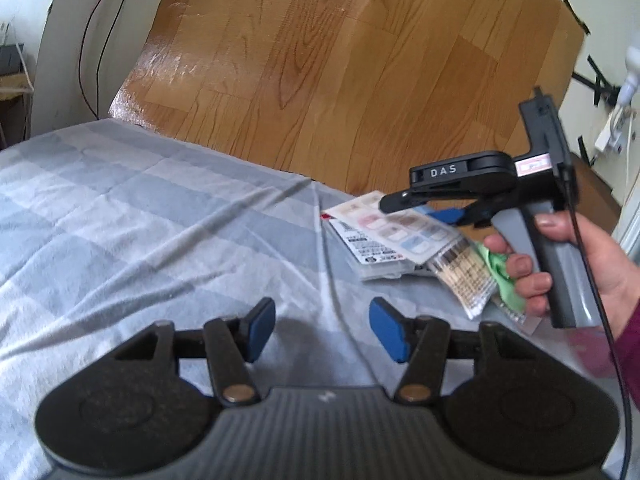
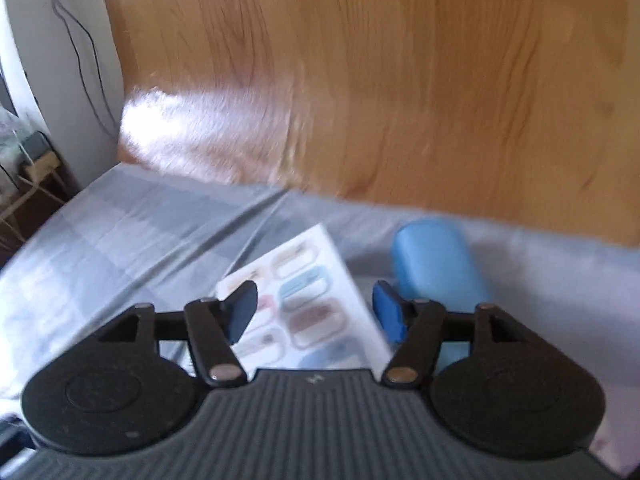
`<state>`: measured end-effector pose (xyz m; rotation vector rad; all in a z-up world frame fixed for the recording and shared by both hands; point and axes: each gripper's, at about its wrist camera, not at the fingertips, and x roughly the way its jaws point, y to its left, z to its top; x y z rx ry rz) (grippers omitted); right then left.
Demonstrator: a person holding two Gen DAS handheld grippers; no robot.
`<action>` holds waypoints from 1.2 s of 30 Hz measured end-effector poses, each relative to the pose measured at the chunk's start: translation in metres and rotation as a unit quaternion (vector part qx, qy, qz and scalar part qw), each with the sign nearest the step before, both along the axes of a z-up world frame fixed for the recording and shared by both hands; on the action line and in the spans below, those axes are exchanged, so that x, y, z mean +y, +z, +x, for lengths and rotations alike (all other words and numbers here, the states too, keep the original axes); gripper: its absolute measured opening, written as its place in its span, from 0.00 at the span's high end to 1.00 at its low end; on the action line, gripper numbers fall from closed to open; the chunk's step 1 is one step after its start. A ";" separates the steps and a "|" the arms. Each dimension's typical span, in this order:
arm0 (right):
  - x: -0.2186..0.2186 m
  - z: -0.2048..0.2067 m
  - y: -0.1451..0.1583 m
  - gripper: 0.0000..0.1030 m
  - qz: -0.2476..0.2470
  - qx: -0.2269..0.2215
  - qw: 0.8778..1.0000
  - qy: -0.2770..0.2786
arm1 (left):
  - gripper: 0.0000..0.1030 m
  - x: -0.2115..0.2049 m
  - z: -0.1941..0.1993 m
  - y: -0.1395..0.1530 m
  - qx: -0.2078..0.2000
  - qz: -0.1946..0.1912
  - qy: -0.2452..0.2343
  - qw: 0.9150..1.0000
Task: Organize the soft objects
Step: 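Grasp the white label sheet with the right gripper, then carry the label sheet into the pink tin and release it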
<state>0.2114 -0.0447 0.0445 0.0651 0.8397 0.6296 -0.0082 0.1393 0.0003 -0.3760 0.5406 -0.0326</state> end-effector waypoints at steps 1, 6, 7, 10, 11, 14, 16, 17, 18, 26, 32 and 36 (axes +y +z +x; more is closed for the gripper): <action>0.001 -0.005 0.001 0.50 0.003 -0.002 1.000 0.006 | 0.48 0.002 0.000 0.000 -0.002 -0.007 0.002 1.000; -0.006 -0.046 0.014 0.90 0.035 -0.025 0.998 0.043 | 0.47 0.012 -0.002 -0.001 -0.003 -0.038 0.013 0.999; -0.010 -0.055 0.016 0.91 0.052 -0.019 0.997 0.050 | 0.46 0.014 -0.002 -0.002 -0.002 -0.044 0.015 0.999; -0.028 -0.089 0.015 0.94 0.095 -0.002 0.994 0.056 | 0.43 0.017 -0.003 -0.003 -0.002 -0.054 0.022 0.998; -0.036 -0.102 0.013 0.94 0.107 -0.002 0.993 0.056 | 0.42 0.019 -0.004 -0.003 -0.002 -0.060 0.020 0.998; -0.071 -0.141 0.002 0.94 0.147 0.011 0.988 0.040 | 0.34 0.023 -0.001 -0.006 0.001 -0.087 -0.006 0.996; -0.093 -0.163 -0.010 0.94 0.166 0.017 0.986 0.022 | 0.29 0.022 0.002 -0.007 0.010 -0.100 -0.033 0.994; -0.105 -0.176 -0.016 0.94 0.176 0.020 0.984 0.014 | 0.29 0.019 0.003 -0.005 0.011 -0.098 -0.046 0.994; -0.116 -0.186 -0.022 0.94 0.188 0.025 0.982 0.004 | 0.29 0.014 0.002 -0.004 0.010 -0.092 -0.059 0.994; -0.208 -0.235 -0.064 0.94 0.290 0.091 0.950 -0.072 | 0.33 -0.072 0.003 0.006 0.029 -0.084 -0.235 0.968; -0.263 -0.258 -0.097 0.94 0.446 0.152 0.876 -0.102 | 0.33 -0.118 0.031 -0.006 0.113 -0.164 -0.310 0.930; -0.279 -0.267 -0.103 0.94 0.494 0.149 0.851 -0.098 | 0.32 -0.133 0.038 -0.015 0.141 -0.239 -0.332 0.901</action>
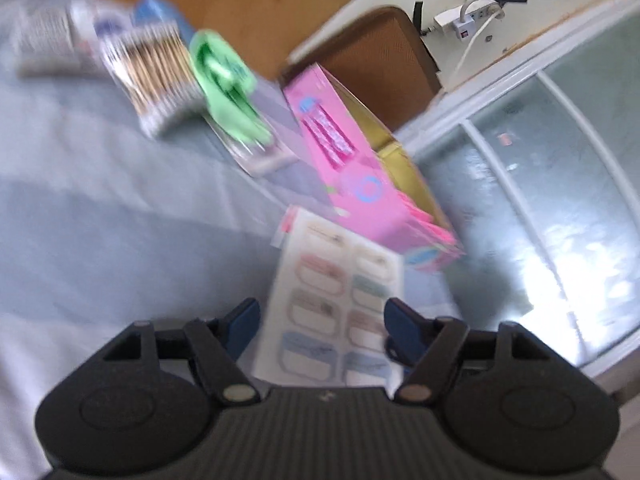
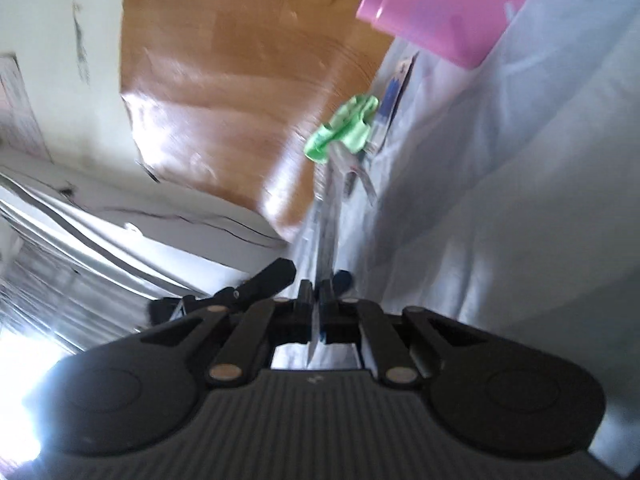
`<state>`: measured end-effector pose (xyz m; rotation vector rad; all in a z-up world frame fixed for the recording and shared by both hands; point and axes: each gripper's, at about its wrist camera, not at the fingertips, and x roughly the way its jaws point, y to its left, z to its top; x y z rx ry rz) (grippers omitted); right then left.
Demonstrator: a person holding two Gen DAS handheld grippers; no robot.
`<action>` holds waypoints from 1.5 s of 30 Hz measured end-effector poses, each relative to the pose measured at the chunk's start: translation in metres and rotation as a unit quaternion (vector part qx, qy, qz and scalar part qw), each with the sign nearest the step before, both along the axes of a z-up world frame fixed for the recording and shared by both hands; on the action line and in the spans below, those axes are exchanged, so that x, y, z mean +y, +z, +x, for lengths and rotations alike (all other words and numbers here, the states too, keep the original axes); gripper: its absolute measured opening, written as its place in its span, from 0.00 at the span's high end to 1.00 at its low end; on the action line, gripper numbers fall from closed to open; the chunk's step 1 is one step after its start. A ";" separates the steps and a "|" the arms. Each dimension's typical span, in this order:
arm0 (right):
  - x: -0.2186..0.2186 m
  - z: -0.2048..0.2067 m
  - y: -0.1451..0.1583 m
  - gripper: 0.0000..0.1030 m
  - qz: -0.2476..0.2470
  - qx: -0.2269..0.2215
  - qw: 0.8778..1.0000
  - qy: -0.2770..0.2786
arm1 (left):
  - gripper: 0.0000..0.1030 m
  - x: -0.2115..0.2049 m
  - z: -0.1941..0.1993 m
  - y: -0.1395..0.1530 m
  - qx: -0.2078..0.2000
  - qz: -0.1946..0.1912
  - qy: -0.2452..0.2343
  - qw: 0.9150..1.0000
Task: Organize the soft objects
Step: 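Carry the label sheet into the pink tin and release it, then grasp the small white plastic box with the right gripper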
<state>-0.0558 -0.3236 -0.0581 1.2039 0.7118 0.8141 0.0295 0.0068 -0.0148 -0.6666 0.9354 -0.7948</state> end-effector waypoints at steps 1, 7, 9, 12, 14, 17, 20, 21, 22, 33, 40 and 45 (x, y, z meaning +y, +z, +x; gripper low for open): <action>-0.003 -0.001 -0.001 0.94 0.007 -0.001 1.000 -0.001 | 0.37 -0.004 0.000 -0.003 0.009 -0.017 -0.002 1.000; -0.023 -0.005 0.006 0.94 -0.015 -0.020 0.999 -0.034 | 0.90 -0.040 -0.009 0.014 -0.013 -0.009 -0.024 1.000; -0.034 -0.006 0.015 0.94 -0.019 -0.044 0.998 -0.050 | 0.90 -0.053 -0.011 0.030 -0.037 0.006 -0.032 0.999; -0.041 -0.004 0.036 0.94 -0.041 -0.085 0.992 -0.085 | 0.90 -0.075 -0.009 0.056 -0.077 0.021 -0.045 0.996; -0.048 -0.001 0.051 0.94 -0.068 -0.110 0.985 -0.115 | 0.90 -0.096 -0.003 0.071 -0.102 0.037 -0.051 0.993; -0.060 0.007 0.067 0.94 -0.118 -0.132 0.971 -0.162 | 0.89 -0.133 0.011 0.089 -0.134 0.070 -0.054 0.987; -0.072 0.023 0.075 0.94 -0.169 -0.137 0.955 -0.203 | 0.88 -0.173 0.028 0.099 -0.168 0.113 -0.055 0.978; -0.077 0.028 0.075 0.94 -0.180 -0.136 0.951 -0.213 | 0.88 -0.183 0.032 0.101 -0.177 0.125 -0.054 0.975; -0.080 0.036 0.076 0.94 -0.192 -0.135 0.946 -0.223 | 0.88 -0.193 0.038 0.103 -0.185 0.135 -0.052 0.972; -0.094 0.111 0.077 0.67 -0.373 -0.132 0.872 -0.289 | 0.67 -0.243 0.090 0.091 -0.203 0.237 0.025 0.950; -0.088 0.092 0.077 0.48 -0.406 -0.140 0.832 -0.351 | 0.67 -0.216 0.066 0.092 -0.220 0.233 0.034 0.947; -0.057 0.060 0.090 0.48 -0.408 -0.188 0.831 -0.327 | 0.66 -0.176 0.024 0.091 -0.235 0.223 0.029 0.946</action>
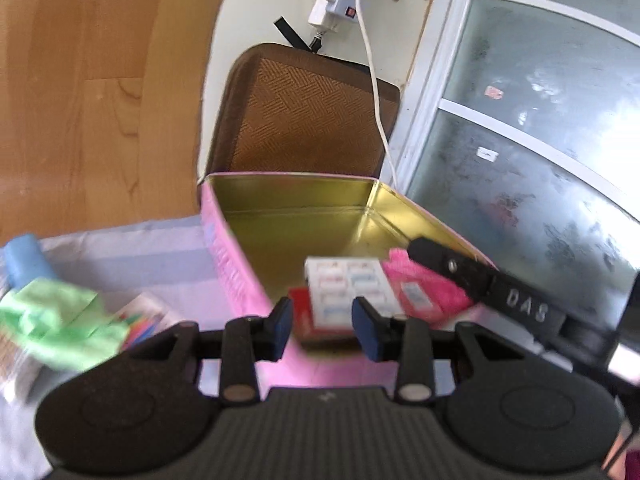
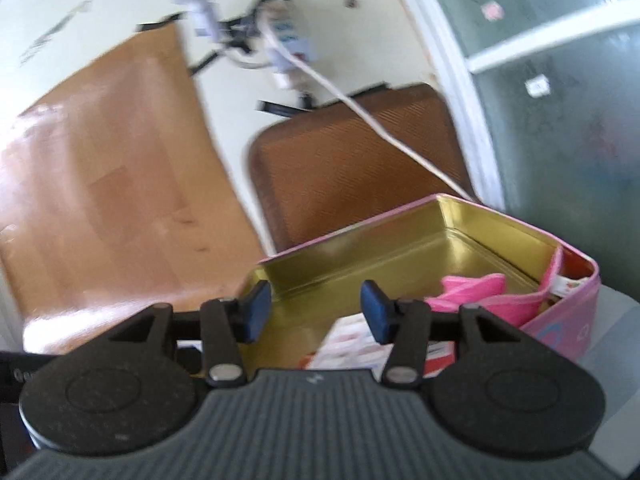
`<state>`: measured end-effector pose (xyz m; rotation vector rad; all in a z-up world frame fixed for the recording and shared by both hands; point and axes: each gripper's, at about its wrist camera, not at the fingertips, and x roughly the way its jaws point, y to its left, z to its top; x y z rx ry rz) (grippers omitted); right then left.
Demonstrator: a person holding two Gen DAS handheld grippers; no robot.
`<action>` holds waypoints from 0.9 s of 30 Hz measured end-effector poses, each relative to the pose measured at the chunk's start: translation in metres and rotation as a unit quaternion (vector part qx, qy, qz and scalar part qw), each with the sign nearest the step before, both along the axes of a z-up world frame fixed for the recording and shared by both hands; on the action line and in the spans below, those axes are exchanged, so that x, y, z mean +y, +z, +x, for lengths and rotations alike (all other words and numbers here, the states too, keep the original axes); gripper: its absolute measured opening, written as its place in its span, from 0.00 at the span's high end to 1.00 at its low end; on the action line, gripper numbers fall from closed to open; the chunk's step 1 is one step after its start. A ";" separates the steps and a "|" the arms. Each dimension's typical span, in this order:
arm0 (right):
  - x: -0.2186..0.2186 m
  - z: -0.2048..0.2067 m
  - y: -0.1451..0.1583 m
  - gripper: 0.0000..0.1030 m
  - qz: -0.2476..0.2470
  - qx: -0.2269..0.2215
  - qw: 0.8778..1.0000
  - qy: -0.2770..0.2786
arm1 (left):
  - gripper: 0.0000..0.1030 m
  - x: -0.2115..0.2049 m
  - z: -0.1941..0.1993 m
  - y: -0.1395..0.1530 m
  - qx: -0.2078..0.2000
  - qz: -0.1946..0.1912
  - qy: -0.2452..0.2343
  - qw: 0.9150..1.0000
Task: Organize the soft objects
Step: 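Grasp the small white plastic box with the right gripper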
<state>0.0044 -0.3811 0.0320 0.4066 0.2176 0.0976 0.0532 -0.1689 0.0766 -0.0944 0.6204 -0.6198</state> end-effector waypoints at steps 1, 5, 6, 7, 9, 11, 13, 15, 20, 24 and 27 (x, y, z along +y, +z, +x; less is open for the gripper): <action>0.009 -0.005 0.003 0.48 -0.003 -0.006 1.000 0.018 | 0.65 0.010 -0.008 -0.002 0.001 -0.001 0.001 1.000; 0.055 -0.019 0.011 0.48 -0.039 -0.017 0.995 0.095 | 0.65 0.071 -0.032 -0.019 0.016 0.004 0.031 0.999; 0.069 -0.020 0.011 0.48 -0.050 -0.014 0.992 0.116 | 0.65 0.090 -0.035 -0.025 0.023 0.003 0.046 0.999; 0.083 -0.019 0.012 0.48 -0.059 -0.008 0.989 0.136 | 0.65 0.110 -0.037 -0.030 0.029 0.004 0.065 0.997; 0.111 -0.014 0.009 0.49 -0.072 0.012 0.981 0.181 | 0.65 0.151 -0.037 -0.038 0.044 0.005 0.112 0.993; 0.138 -0.005 0.005 0.50 -0.079 0.036 0.971 0.223 | 0.65 0.194 -0.036 -0.046 0.054 0.004 0.167 0.984; 0.166 0.002 0.004 0.50 -0.085 0.055 0.961 0.258 | 0.65 0.234 -0.034 -0.051 0.059 -0.003 0.218 0.974; 0.195 0.009 0.005 0.50 -0.097 0.063 0.951 0.288 | 0.65 0.268 -0.032 -0.056 0.070 -0.031 0.249 0.965; 0.268 0.034 0.015 0.50 -0.164 0.069 0.932 0.315 | 0.65 0.325 -0.028 -0.072 0.077 -0.096 0.313 0.942; 0.317 0.053 0.012 0.48 -0.219 0.068 0.916 0.328 | 0.67 0.342 -0.041 -0.079 0.045 -0.130 0.338 0.931; 0.345 0.071 0.002 0.48 -0.253 0.081 0.908 0.326 | 0.65 0.351 -0.048 -0.078 0.022 -0.148 0.353 0.924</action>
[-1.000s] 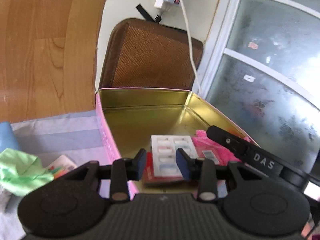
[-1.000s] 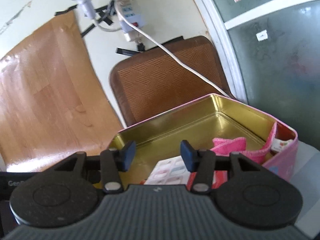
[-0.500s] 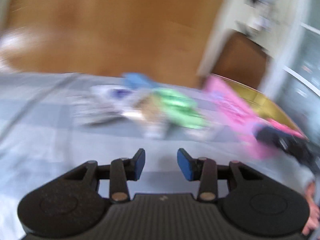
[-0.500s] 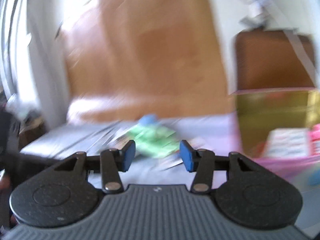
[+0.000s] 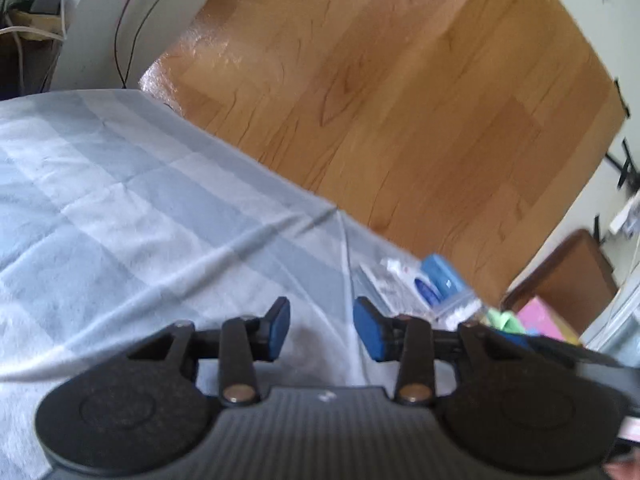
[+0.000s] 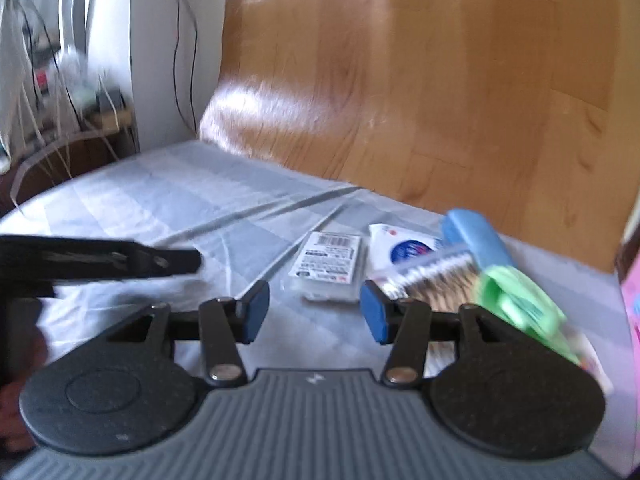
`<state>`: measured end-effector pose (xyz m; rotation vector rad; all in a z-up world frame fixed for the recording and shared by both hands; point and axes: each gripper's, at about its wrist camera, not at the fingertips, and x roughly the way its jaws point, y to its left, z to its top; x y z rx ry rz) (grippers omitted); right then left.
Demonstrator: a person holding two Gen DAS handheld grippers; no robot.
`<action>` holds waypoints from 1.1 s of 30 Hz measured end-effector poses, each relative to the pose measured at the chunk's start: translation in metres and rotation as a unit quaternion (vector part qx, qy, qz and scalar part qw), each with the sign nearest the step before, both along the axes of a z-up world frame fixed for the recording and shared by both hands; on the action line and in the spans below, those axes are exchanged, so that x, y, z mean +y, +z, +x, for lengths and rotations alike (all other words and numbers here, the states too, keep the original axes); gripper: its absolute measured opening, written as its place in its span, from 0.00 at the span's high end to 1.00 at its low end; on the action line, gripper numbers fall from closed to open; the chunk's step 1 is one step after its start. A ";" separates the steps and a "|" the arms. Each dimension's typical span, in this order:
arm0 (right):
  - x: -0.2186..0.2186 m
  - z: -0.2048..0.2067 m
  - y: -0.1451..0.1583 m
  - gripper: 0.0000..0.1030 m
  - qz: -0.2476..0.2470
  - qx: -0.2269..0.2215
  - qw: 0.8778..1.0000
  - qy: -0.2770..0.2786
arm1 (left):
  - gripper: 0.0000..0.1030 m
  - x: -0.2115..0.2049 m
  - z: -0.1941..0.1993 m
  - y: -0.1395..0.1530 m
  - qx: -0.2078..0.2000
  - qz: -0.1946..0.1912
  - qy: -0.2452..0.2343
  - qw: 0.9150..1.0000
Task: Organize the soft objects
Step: 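Grasp the small white plastic box with the right gripper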
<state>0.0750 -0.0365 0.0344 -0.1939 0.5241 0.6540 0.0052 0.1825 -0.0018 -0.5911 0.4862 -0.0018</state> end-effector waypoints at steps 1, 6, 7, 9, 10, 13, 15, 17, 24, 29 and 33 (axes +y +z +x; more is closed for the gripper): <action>0.007 0.007 -0.003 0.48 -0.010 0.003 1.000 -0.004 | 0.65 0.001 0.000 0.000 -0.002 0.001 0.002 1.000; 0.027 0.034 -0.014 0.40 -0.035 0.024 0.999 -0.020 | 0.65 -0.004 0.002 0.002 -0.008 0.013 -0.007 1.000; 0.028 0.037 -0.015 0.40 -0.030 0.028 0.999 -0.023 | 0.63 -0.004 0.002 0.002 -0.010 0.014 -0.009 1.000; 0.028 0.036 -0.015 0.41 -0.031 0.024 0.999 -0.024 | 0.63 -0.004 0.003 0.001 -0.011 0.010 -0.011 1.000; 0.028 0.034 -0.015 0.41 -0.032 0.021 0.999 -0.022 | 0.63 -0.003 0.004 0.001 -0.010 0.006 -0.010 1.000; 0.024 0.026 -0.016 0.42 -0.029 0.026 0.999 -0.017 | 0.63 0.000 0.005 -0.002 -0.007 -0.010 -0.009 1.000; 0.018 0.016 -0.016 0.42 -0.021 0.027 0.999 -0.009 | 0.63 0.002 0.005 -0.002 -0.006 -0.016 -0.008 1.000; 0.005 0.002 -0.016 0.42 -0.005 0.044 0.999 0.008 | 0.63 0.001 0.005 -0.002 -0.006 -0.014 -0.010 1.000; -0.080 -0.064 -0.021 0.42 0.043 0.084 0.995 0.035 | 0.60 -0.013 0.007 0.000 -0.003 0.018 -0.041 0.999; -0.146 -0.105 -0.029 0.42 0.086 0.108 0.990 -0.035 | 0.60 -0.042 0.013 -0.001 0.034 0.066 -0.105 0.992; -0.177 -0.138 -0.036 0.41 0.104 0.088 0.987 -0.081 | 0.60 -0.095 -0.006 0.004 0.048 0.059 -0.183 0.980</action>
